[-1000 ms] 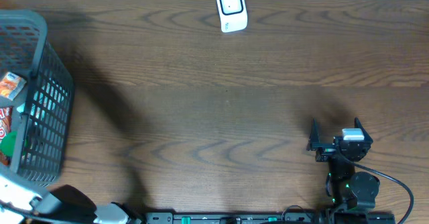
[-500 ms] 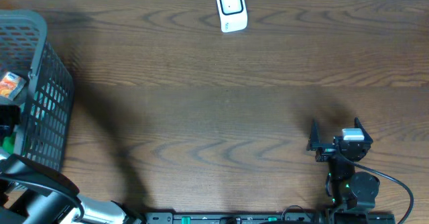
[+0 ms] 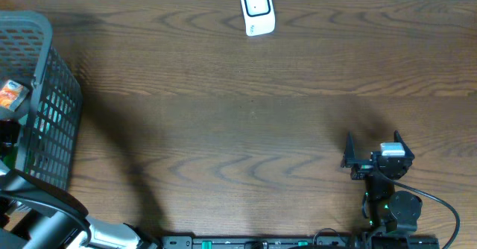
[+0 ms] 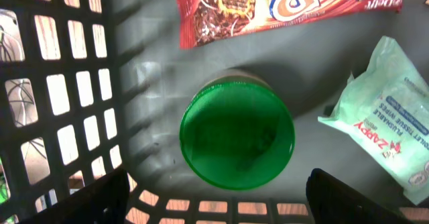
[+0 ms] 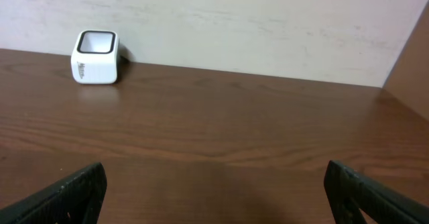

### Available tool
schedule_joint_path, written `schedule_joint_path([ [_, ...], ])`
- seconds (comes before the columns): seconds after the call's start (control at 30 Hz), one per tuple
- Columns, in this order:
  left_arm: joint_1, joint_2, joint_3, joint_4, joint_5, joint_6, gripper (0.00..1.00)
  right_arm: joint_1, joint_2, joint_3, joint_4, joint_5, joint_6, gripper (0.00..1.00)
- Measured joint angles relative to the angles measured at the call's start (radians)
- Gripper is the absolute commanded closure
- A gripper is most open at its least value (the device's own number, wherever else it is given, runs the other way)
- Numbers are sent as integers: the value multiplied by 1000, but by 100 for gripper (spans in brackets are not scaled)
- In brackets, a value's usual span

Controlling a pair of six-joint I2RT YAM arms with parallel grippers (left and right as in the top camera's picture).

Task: Scan the item barcode
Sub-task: 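Reach the left gripper into the grey basket and grasp the green-lidded jar, then lift the green-lidded jar out and place it mid-table with the left gripper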

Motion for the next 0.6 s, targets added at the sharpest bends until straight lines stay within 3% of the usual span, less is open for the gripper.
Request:
schedule_joint_path([
  [0.6, 0, 215, 0, 36, -14, 0, 15, 0, 0, 0, 0, 0, 0, 1],
])
